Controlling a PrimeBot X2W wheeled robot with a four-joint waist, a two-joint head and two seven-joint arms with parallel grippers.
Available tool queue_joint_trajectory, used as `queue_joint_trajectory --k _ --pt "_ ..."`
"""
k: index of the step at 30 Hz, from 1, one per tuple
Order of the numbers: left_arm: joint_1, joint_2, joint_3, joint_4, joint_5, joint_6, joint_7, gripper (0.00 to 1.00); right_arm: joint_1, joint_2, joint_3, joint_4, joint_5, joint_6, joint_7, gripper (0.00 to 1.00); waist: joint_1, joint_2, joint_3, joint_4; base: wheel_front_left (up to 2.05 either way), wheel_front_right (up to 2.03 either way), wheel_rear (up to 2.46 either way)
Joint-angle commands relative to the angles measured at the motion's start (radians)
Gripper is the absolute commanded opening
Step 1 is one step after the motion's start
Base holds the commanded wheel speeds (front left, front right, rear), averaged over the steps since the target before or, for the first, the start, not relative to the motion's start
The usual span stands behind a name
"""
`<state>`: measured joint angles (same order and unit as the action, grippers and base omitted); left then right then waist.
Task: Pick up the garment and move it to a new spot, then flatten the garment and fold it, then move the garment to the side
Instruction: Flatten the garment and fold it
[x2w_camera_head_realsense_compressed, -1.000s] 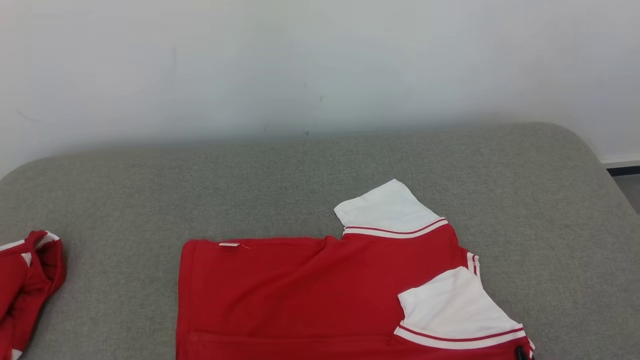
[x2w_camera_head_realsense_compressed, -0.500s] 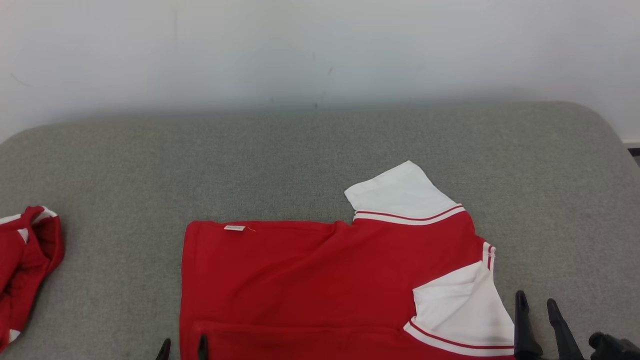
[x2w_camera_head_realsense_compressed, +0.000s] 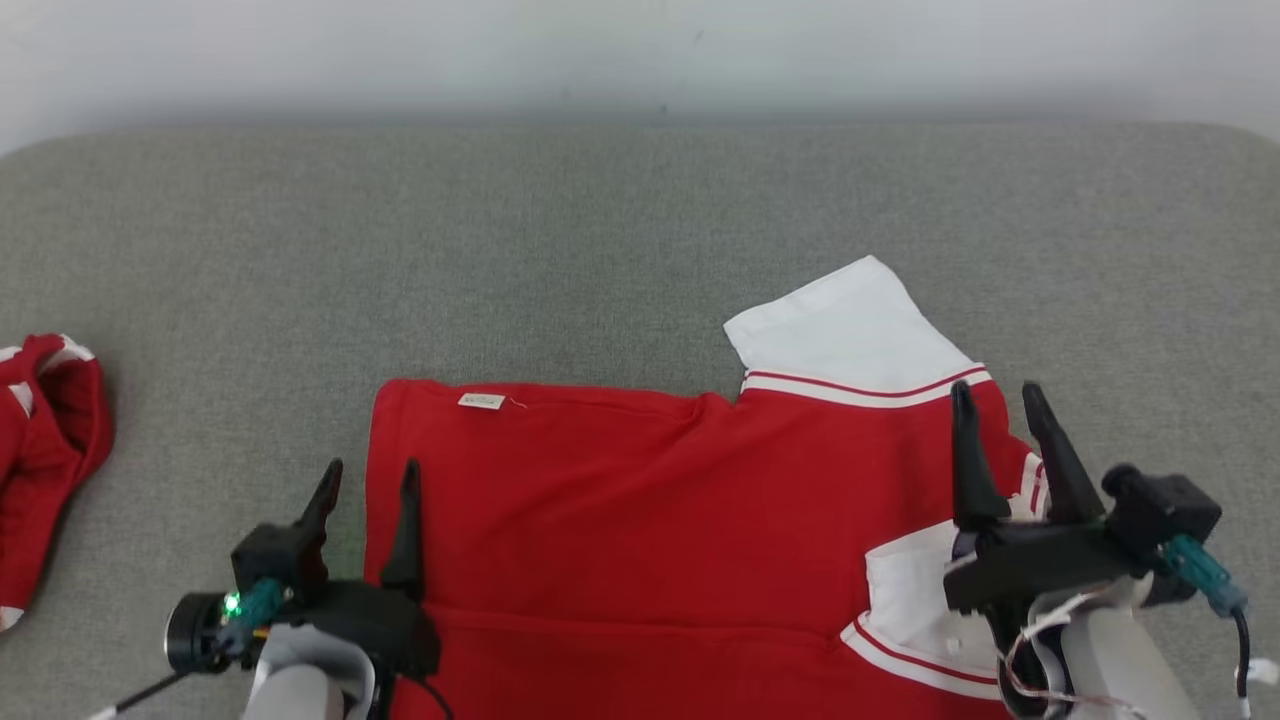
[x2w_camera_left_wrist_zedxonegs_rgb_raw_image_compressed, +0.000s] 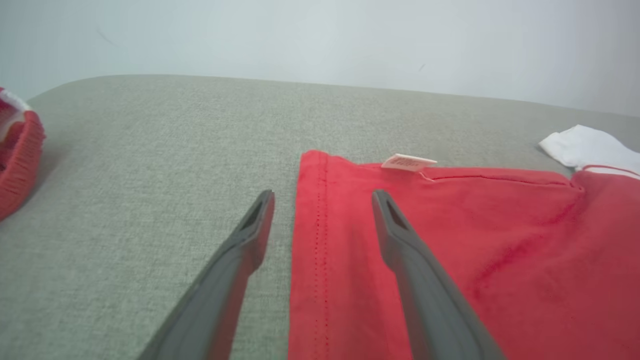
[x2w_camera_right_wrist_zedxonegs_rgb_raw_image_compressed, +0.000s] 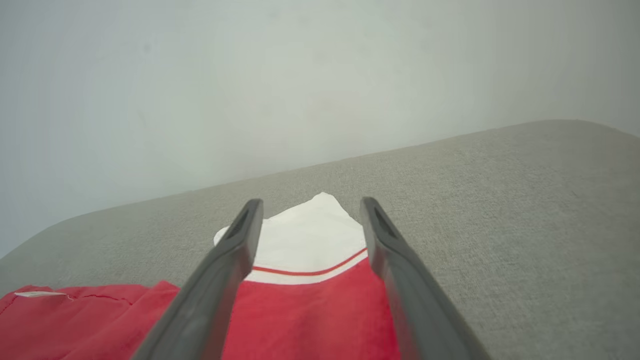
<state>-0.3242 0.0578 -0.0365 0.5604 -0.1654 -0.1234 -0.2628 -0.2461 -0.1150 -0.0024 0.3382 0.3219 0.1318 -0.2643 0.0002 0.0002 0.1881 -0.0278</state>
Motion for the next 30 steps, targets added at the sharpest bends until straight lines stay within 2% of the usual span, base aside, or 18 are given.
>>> queue_joint_trajectory --k 1,9,12,24,30 --pt "-0.028 0.002 -0.002 0.024 0.001 -0.001 -0.003 1.00 -0.022 -0.002 0.006 0.005 -0.008 -0.002 0.000 1.00 -0.0002 -0.0002 0.030 0.010 0.00 0.00 0.00" --pt "-0.219 0.022 -0.039 0.248 -0.034 -0.007 -0.002 1.00 -0.103 0.012 0.030 0.029 0.009 -0.002 0.000 1.00 -0.0002 -0.0002 0.026 0.016 0.00 0.00 0.00" --pt "-0.276 0.029 -0.069 0.306 -0.051 -0.007 0.037 1.00 -0.115 0.002 0.039 0.038 0.011 -0.002 0.000 1.00 -0.0002 -0.0002 0.022 0.020 0.00 0.00 0.00" --pt "-0.446 0.075 -0.228 0.401 -0.205 -0.007 0.311 1.00 -0.112 0.008 0.051 0.038 0.015 -0.002 0.000 1.00 -0.0002 -0.0002 0.041 0.020 0.00 0.00 0.00" --pt "-0.470 0.090 -0.263 0.397 -0.279 -0.007 0.364 1.00 -0.111 0.004 0.046 0.036 0.020 -0.002 0.000 1.00 -0.0002 -0.0002 0.058 0.013 0.00 0.00 0.00"
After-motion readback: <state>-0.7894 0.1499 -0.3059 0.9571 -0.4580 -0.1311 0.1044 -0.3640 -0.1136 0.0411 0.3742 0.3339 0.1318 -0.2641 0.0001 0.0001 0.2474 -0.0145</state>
